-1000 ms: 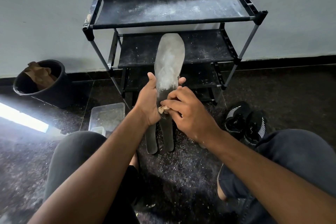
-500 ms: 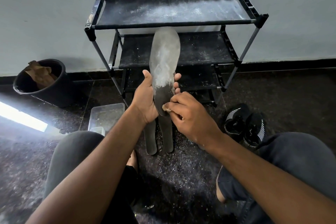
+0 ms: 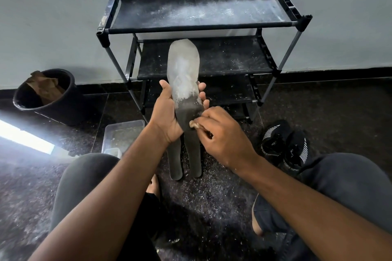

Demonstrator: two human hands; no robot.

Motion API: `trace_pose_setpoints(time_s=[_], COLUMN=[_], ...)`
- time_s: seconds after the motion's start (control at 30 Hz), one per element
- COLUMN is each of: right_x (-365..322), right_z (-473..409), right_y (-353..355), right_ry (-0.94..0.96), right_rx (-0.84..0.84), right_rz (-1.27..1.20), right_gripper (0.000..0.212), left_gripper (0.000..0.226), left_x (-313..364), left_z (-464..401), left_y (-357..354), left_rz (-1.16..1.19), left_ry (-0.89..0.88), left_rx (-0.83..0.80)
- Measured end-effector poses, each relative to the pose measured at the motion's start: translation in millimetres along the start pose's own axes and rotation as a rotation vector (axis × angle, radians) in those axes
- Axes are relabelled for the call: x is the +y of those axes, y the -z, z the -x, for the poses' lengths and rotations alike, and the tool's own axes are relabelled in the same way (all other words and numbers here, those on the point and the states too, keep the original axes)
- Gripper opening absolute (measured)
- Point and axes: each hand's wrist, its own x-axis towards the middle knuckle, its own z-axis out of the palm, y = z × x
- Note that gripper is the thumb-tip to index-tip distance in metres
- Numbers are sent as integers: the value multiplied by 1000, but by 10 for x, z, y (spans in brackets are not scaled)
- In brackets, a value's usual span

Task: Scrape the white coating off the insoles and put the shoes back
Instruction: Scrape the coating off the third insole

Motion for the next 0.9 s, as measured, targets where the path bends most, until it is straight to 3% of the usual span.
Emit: trace_pose_setpoints(time_s=[0.13, 0.3, 0.5, 0.63, 0.77, 0.9], right_x=[140, 70, 168, 238, 159, 268], right_z=[-87, -13, -109, -126, -45, -129], right_y=[66, 1, 107, 117, 56, 148], right_ry=[-46, -6, -12, -54, -2, -82], right_rx=[98, 59, 109, 78, -54, 12], right_rz=[117, 75, 224, 243, 237, 297], right_gripper=[11, 10, 14, 12, 13, 14], left_gripper=[90, 97, 94, 81, 94, 95], left_x=[-124, -109, -212, -289, -239, -241], left_z=[4, -19, 47, 61, 32, 34], left_y=[-67, -56, -115, -157, -97, -91], left_rz=[-176, -252, -511, -525, -528, -489], left_ry=[-8, -48, -65, -104, -62, -72], left_rx=[91, 156, 264, 307, 301, 232])
